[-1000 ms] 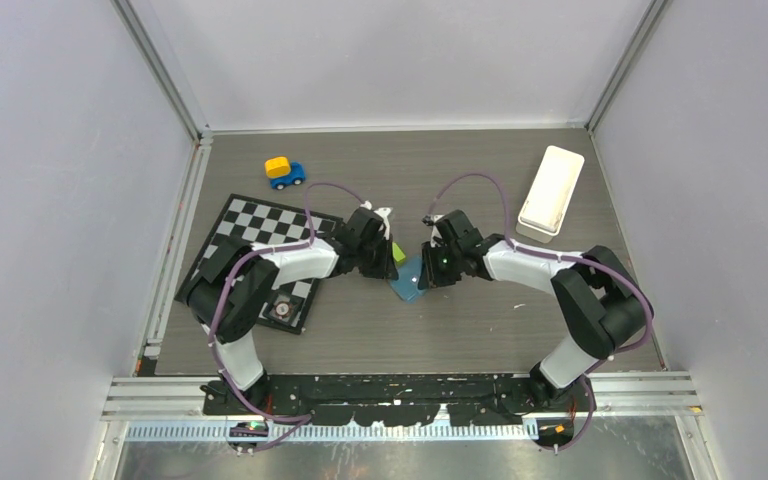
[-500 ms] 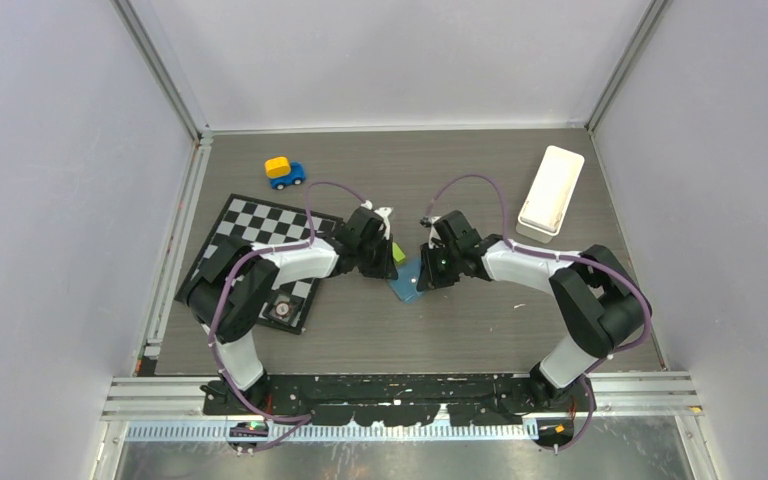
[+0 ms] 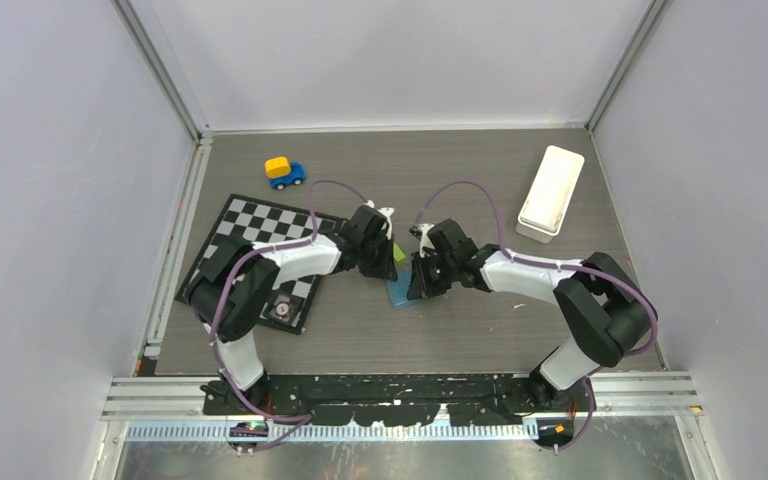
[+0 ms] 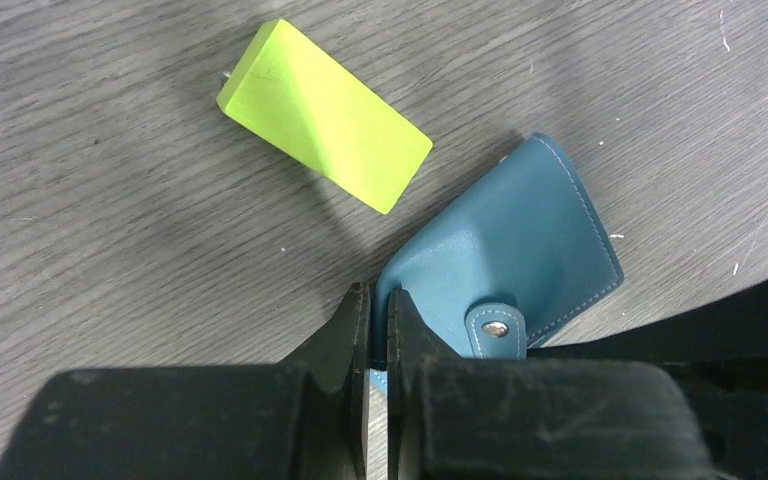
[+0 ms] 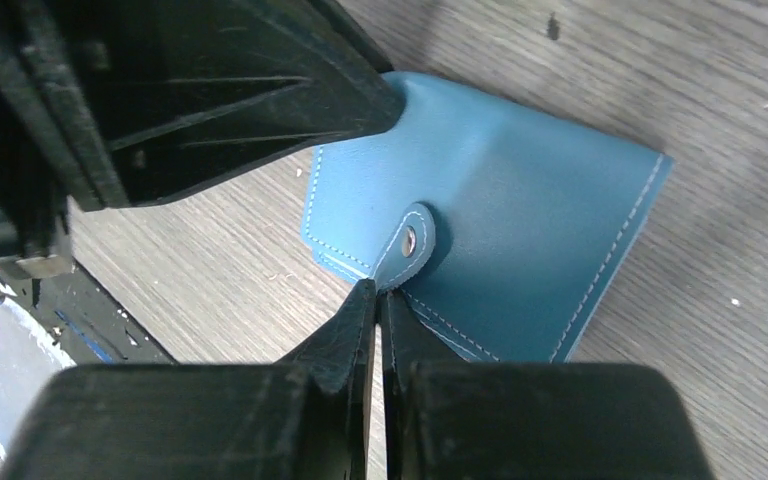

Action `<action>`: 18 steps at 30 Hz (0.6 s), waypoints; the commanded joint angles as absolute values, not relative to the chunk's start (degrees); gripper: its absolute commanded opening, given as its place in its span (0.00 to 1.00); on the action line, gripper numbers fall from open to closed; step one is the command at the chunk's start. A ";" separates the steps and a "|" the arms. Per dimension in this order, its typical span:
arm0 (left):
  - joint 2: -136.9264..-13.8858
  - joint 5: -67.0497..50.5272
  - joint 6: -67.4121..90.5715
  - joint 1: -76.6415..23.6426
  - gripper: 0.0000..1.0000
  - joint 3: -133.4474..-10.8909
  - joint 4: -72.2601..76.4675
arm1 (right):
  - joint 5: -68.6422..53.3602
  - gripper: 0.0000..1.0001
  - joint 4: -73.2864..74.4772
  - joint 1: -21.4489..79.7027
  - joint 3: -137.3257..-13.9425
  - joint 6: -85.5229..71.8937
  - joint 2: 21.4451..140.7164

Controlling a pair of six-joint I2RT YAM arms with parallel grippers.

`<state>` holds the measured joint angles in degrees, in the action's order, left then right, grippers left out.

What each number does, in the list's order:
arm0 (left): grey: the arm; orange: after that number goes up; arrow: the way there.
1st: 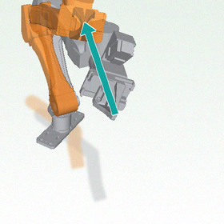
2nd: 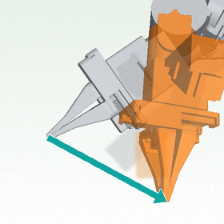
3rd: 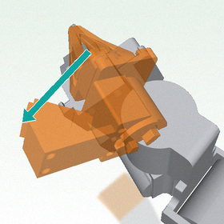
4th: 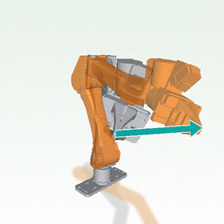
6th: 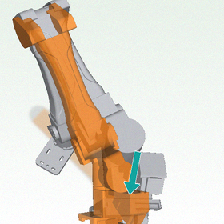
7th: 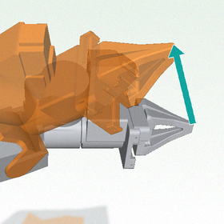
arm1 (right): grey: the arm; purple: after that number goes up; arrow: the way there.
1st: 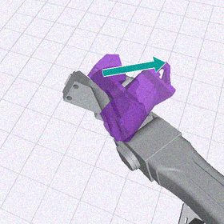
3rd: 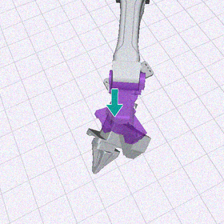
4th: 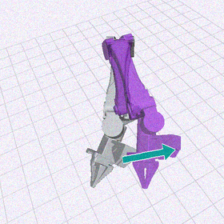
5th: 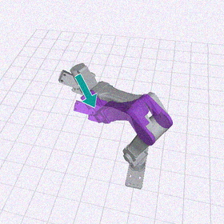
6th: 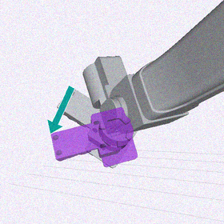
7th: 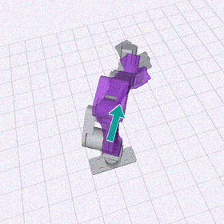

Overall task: Put the credit cards into the card holder
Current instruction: Open the card holder at the center of the board.

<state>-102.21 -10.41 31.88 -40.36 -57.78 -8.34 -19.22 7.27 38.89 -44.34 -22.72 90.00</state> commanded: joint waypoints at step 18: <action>-105.21 -9.42 34.46 -40.74 0.00 -55.86 -9.67 | -25.15 0.00 0.88 44.85 -43.31 -24.58 84.73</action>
